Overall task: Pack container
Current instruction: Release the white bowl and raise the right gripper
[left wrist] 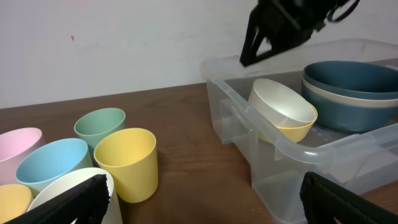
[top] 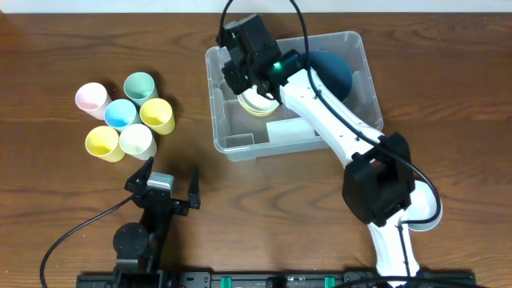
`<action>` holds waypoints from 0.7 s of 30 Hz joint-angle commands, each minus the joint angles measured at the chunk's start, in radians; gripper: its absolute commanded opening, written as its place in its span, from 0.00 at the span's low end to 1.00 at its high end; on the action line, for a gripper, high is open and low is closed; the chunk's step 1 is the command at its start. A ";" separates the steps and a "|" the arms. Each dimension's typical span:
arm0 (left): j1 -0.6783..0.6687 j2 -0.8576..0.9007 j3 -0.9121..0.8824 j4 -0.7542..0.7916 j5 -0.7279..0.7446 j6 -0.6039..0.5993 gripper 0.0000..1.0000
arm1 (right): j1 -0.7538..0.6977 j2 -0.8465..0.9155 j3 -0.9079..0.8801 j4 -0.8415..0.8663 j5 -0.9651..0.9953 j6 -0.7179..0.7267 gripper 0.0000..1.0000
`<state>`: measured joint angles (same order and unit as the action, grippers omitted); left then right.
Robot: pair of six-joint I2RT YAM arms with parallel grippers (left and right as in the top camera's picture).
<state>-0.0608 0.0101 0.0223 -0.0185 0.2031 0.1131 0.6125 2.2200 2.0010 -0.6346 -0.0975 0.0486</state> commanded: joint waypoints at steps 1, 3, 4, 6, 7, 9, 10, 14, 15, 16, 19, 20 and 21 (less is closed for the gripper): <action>-0.002 -0.006 -0.018 -0.033 0.014 0.018 0.98 | -0.006 0.034 0.004 -0.001 -0.006 0.018 0.22; -0.002 -0.006 -0.018 -0.033 0.014 0.018 0.98 | -0.008 0.040 0.004 -0.001 -0.006 0.018 0.22; -0.002 -0.006 -0.018 -0.033 0.014 0.018 0.98 | -0.010 0.043 0.004 -0.001 -0.006 0.018 0.22; -0.002 -0.006 -0.018 -0.033 0.014 0.018 0.98 | -0.015 0.050 0.004 -0.001 -0.004 0.026 0.22; -0.002 -0.006 -0.018 -0.033 0.014 0.018 0.98 | -0.017 0.052 0.004 -0.001 -0.005 0.026 0.22; -0.002 -0.006 -0.018 -0.033 0.014 0.018 0.98 | -0.021 0.057 0.003 -0.002 -0.004 0.026 0.22; -0.002 -0.006 -0.018 -0.033 0.014 0.018 0.98 | -0.023 0.060 0.003 -0.002 -0.004 0.025 0.22; -0.002 -0.006 -0.018 -0.033 0.014 0.018 0.98 | -0.031 0.070 0.003 -0.001 -0.004 0.026 0.22; -0.002 -0.006 -0.018 -0.033 0.014 0.018 0.98 | -0.034 0.073 0.003 0.000 -0.005 0.026 0.22; -0.002 -0.006 -0.018 -0.033 0.014 0.018 0.98 | -0.036 0.078 0.003 0.000 -0.005 0.026 0.22; -0.002 -0.006 -0.018 -0.033 0.014 0.018 0.98 | -0.037 0.093 0.003 0.003 -0.005 0.025 0.22; -0.002 -0.006 -0.018 -0.033 0.014 0.018 0.98 | -0.037 0.100 0.003 0.004 -0.005 0.025 0.22; -0.002 -0.006 -0.018 -0.033 0.014 0.018 0.98 | -0.037 0.103 0.003 0.004 -0.005 0.026 0.21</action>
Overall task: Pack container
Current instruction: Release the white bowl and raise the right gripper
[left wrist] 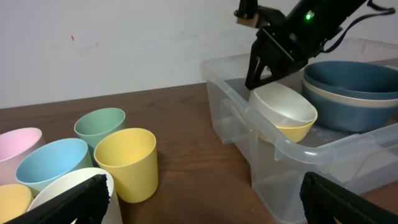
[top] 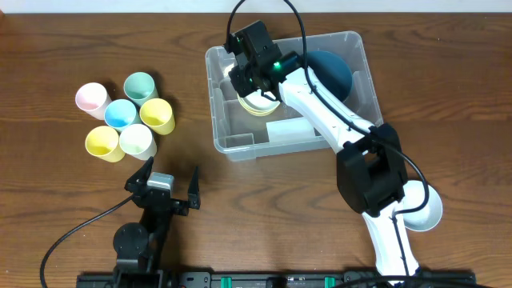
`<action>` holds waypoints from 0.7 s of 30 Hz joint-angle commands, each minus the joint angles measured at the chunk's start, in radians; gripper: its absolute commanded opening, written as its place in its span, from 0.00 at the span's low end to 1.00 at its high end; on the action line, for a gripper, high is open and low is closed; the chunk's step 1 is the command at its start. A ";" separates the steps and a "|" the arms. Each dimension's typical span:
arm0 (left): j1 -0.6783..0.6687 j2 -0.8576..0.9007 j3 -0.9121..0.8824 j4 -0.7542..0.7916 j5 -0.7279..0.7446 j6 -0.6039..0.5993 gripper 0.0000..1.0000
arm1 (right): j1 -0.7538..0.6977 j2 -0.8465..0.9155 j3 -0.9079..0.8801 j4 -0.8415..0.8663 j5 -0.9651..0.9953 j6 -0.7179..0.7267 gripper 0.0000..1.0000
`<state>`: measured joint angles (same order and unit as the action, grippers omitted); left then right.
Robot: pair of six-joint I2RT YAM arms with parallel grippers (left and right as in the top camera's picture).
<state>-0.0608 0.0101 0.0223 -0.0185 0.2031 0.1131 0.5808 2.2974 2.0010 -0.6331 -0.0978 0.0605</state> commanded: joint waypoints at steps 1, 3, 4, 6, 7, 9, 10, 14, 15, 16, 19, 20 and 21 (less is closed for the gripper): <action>-0.002 -0.006 -0.018 -0.033 0.014 0.018 0.98 | -0.006 0.029 0.003 0.002 -0.005 0.014 0.22; -0.002 -0.006 -0.018 -0.033 0.014 0.018 0.98 | -0.006 0.033 0.003 0.002 -0.005 0.013 0.22; -0.002 -0.006 -0.018 -0.033 0.014 0.018 0.98 | -0.006 0.034 0.003 0.003 -0.005 0.013 0.21; -0.002 -0.006 -0.018 -0.033 0.014 0.018 0.98 | -0.006 0.037 0.003 0.004 -0.004 0.013 0.21; -0.002 -0.006 -0.018 -0.033 0.014 0.018 0.98 | -0.006 0.039 0.003 0.004 -0.005 0.013 0.22; -0.002 -0.006 -0.018 -0.033 0.014 0.018 0.98 | -0.006 0.042 0.003 0.003 -0.005 0.013 0.21; -0.002 -0.006 -0.018 -0.033 0.014 0.018 0.98 | -0.006 0.042 0.003 0.002 -0.005 0.014 0.20; -0.002 -0.006 -0.018 -0.033 0.014 0.018 0.98 | -0.005 0.008 0.015 -0.024 -0.008 0.013 0.18; -0.002 -0.006 -0.018 -0.033 0.014 0.018 0.98 | -0.005 -0.014 0.023 -0.042 -0.008 0.013 0.18; -0.002 -0.006 -0.018 -0.033 0.014 0.018 0.98 | -0.006 -0.041 0.034 -0.066 -0.007 0.013 0.19; -0.002 -0.006 -0.018 -0.033 0.014 0.018 0.98 | -0.010 -0.137 0.063 -0.156 -0.004 0.013 0.27; -0.002 -0.006 -0.018 -0.033 0.014 0.018 0.98 | -0.012 -0.165 0.064 -0.181 -0.003 0.013 0.32; -0.002 -0.006 -0.018 -0.033 0.014 0.018 0.98 | -0.018 -0.201 0.064 -0.214 0.000 0.013 0.40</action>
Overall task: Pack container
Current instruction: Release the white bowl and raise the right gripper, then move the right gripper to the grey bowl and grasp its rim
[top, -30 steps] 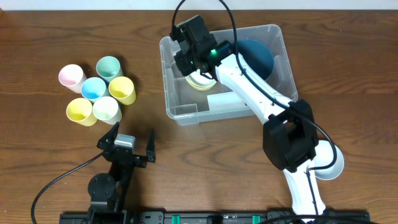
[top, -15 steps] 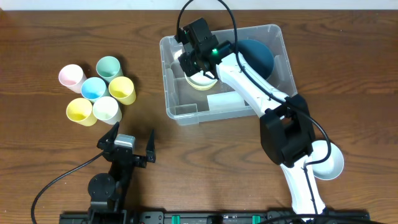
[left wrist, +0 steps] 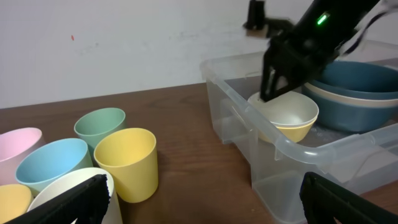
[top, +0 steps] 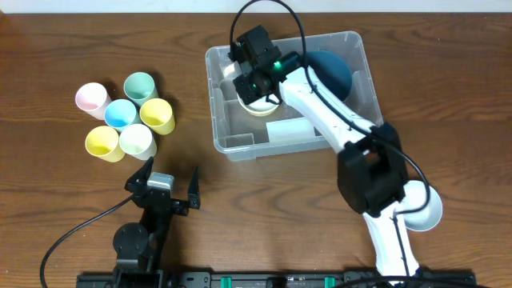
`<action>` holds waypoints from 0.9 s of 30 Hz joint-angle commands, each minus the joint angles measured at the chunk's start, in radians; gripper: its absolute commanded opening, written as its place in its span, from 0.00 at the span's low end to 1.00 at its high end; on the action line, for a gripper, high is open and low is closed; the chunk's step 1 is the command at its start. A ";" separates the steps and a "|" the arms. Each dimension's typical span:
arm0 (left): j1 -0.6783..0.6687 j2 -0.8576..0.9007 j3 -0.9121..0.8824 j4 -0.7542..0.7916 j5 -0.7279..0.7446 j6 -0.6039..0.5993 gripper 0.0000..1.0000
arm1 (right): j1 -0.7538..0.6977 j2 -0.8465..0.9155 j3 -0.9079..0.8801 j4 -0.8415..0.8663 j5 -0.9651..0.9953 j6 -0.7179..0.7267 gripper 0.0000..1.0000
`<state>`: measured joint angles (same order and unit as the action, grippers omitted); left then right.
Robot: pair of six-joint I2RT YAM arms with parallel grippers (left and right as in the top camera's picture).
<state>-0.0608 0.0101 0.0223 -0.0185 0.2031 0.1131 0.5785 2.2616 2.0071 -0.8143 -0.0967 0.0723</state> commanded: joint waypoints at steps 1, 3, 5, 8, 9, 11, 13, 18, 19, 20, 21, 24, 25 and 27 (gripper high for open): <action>-0.002 -0.006 -0.018 -0.033 0.014 0.018 0.98 | -0.021 -0.190 0.058 -0.062 0.012 0.002 0.44; -0.002 -0.006 -0.018 -0.033 0.014 0.018 0.98 | -0.039 -0.243 0.058 -0.129 0.043 0.002 0.49; -0.002 -0.006 -0.018 -0.033 0.014 0.018 0.98 | -0.065 -0.286 0.058 -0.200 0.066 0.005 0.53; -0.002 -0.006 -0.018 -0.033 0.014 0.018 0.98 | -0.117 -0.342 0.058 -0.307 0.098 0.034 0.57; -0.002 -0.006 -0.018 -0.033 0.014 0.018 0.98 | -0.137 -0.360 0.058 -0.343 0.100 0.041 0.59; -0.002 -0.006 -0.018 -0.033 0.014 0.018 0.98 | -0.180 -0.396 0.058 -0.411 0.101 0.053 0.62; -0.002 -0.006 -0.018 -0.033 0.014 0.018 0.98 | -0.224 -0.431 0.058 -0.471 0.101 0.069 0.67; -0.002 -0.006 -0.018 -0.033 0.014 0.018 0.98 | -0.335 -0.532 0.058 -0.608 0.100 0.093 0.73; -0.002 -0.006 -0.018 -0.033 0.014 0.018 0.98 | -0.359 -0.554 0.058 -0.632 0.101 0.096 0.73; -0.002 -0.006 -0.018 -0.033 0.014 0.018 0.98 | -0.385 -0.577 0.058 -0.653 0.100 0.096 0.73; -0.002 -0.006 -0.018 -0.033 0.014 0.018 0.98 | -0.410 -0.601 0.058 -0.669 0.101 0.096 0.74; -0.002 -0.006 -0.018 -0.033 0.014 0.018 0.98 | -0.480 -0.666 0.058 -0.706 0.100 0.096 0.75; -0.002 -0.006 -0.018 -0.033 0.014 0.018 0.98 | -0.495 -0.679 0.058 -0.715 0.100 0.096 0.75; -0.002 -0.006 -0.018 -0.033 0.014 0.018 0.98 | -0.533 -0.708 0.058 -0.743 0.101 0.096 0.76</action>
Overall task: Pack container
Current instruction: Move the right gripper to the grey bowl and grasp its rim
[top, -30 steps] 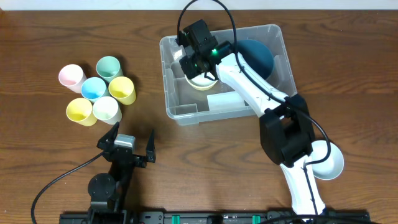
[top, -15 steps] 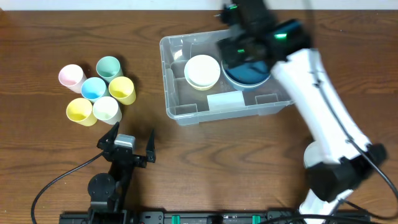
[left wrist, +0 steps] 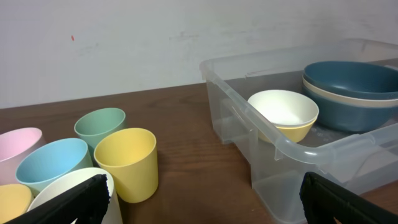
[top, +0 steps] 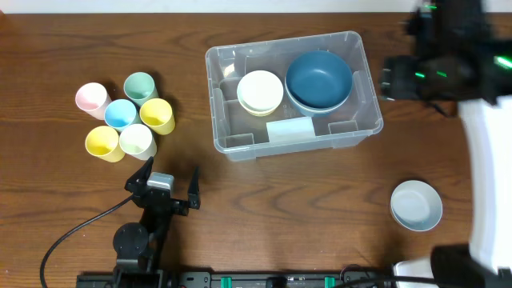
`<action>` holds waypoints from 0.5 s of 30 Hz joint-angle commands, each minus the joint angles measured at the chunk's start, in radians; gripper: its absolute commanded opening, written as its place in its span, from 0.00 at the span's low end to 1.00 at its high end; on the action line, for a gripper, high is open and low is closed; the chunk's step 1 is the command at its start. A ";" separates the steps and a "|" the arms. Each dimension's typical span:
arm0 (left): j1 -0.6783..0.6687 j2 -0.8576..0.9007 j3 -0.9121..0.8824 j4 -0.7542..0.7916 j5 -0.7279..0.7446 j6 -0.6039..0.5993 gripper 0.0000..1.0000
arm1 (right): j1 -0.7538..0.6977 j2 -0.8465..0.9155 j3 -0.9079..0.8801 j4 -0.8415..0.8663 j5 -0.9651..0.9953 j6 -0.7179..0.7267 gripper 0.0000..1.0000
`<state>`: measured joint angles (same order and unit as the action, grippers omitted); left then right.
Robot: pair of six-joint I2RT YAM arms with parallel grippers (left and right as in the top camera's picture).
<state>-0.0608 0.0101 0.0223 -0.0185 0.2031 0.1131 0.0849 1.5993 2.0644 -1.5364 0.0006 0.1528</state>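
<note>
The clear plastic container (top: 232, 146) holds a white bowl (top: 260, 89) nested in a yellow one, and beside it a dark blue bowl (top: 320, 78) on a cream one. The left wrist view shows the white bowl (left wrist: 283, 111) level and the blue bowl (left wrist: 351, 81) behind it. A pale bowl (top: 416, 205) sits on the table at the lower right. My right gripper (top: 398, 78) hangs blurred just right of the container, its fingers not made out. My left gripper (top: 170, 170) rests open near the front edge, nothing between its fingers (left wrist: 68, 200).
Several cups stand in a cluster at the left: pink (top: 91, 98), green (top: 140, 85), blue (top: 121, 114), two yellow (top: 158, 116) and a white one (top: 137, 141). A white rectangular piece (top: 290, 129) lies at the container's front wall.
My right gripper was over the white bowl inside the container and is now outside it, to the right. The white bowl stays nested and level. The left arm has not moved.
My right gripper was first at the white bowl, which lay tilted on the yellow one in the container. It stayed there, lower each time, and the bowl came to sit level. Now the arm is off at the container's right.
</note>
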 commanded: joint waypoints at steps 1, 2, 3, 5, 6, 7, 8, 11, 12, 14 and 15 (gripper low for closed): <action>-0.002 -0.006 -0.018 -0.033 0.014 0.018 0.98 | -0.060 -0.058 0.001 -0.040 0.003 0.015 0.76; -0.002 -0.006 -0.018 -0.033 0.014 0.018 0.98 | -0.081 -0.067 0.001 -0.062 0.003 0.015 0.76; -0.002 -0.006 -0.018 -0.033 0.014 0.018 0.98 | -0.100 -0.073 0.001 -0.081 0.003 0.015 0.76; -0.002 -0.006 -0.018 -0.033 0.014 0.018 0.98 | -0.138 -0.082 0.000 -0.123 0.003 0.016 0.76; -0.002 -0.006 -0.018 -0.033 0.014 0.018 0.98 | -0.153 -0.083 -0.002 -0.139 0.002 0.017 0.76; -0.002 -0.006 -0.018 -0.033 0.014 0.018 0.98 | -0.169 -0.084 -0.006 -0.159 0.003 0.023 0.76; -0.002 -0.006 -0.018 -0.033 0.014 0.018 0.98 | -0.181 -0.085 -0.014 -0.162 0.002 0.028 0.76; -0.002 -0.006 -0.018 -0.033 0.014 0.018 0.98 | -0.207 -0.109 -0.084 -0.159 -0.004 0.081 0.76; -0.002 -0.006 -0.018 -0.033 0.014 0.018 0.98 | -0.211 -0.115 -0.106 -0.157 -0.004 0.090 0.75; -0.002 -0.006 -0.018 -0.033 0.014 0.018 0.98 | -0.222 -0.138 -0.192 -0.134 -0.005 0.120 0.75; -0.002 -0.006 -0.018 -0.033 0.014 0.018 0.98 | -0.224 -0.152 -0.240 -0.115 -0.005 0.127 0.75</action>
<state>-0.0608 0.0101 0.0223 -0.0189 0.2031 0.1135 -0.1246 1.4872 1.9209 -1.6695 -0.0013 0.2165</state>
